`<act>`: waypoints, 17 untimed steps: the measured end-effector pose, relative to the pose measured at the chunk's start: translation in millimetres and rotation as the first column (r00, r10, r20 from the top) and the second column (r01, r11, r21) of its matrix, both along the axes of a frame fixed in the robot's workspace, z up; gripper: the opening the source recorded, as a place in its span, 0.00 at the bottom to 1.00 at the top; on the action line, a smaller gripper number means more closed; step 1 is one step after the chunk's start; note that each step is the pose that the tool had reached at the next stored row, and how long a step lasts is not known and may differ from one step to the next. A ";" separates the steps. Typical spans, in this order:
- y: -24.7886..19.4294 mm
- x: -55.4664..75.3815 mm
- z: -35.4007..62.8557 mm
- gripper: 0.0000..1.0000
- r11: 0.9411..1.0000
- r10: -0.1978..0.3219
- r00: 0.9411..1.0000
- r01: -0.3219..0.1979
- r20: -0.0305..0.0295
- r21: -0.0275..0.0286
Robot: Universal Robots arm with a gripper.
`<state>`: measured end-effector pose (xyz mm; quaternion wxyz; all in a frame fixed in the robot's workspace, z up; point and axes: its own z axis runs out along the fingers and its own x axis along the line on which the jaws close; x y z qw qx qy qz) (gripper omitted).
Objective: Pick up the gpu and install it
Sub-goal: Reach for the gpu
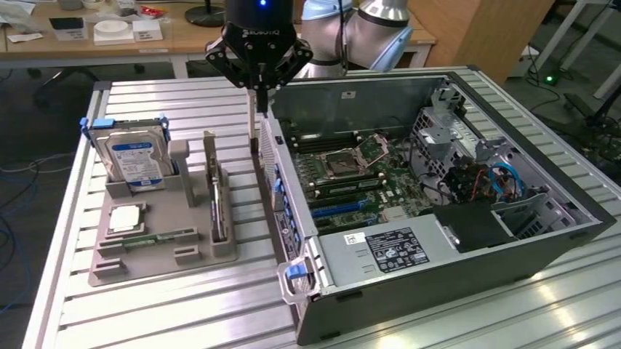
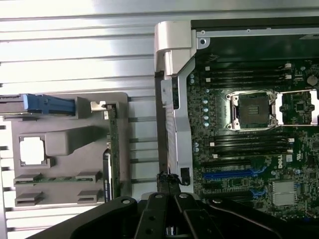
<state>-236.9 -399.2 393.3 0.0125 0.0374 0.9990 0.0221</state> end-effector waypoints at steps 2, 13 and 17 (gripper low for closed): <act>0.0 -4.1 0.0 0.11 1.000 0.000 1.000 0.000 0.000 0.000; 0.0 -22.8 0.0 0.11 1.000 0.000 1.000 0.000 0.000 0.000; 0.0 -29.9 0.0 0.11 1.000 0.000 1.000 0.000 0.000 0.000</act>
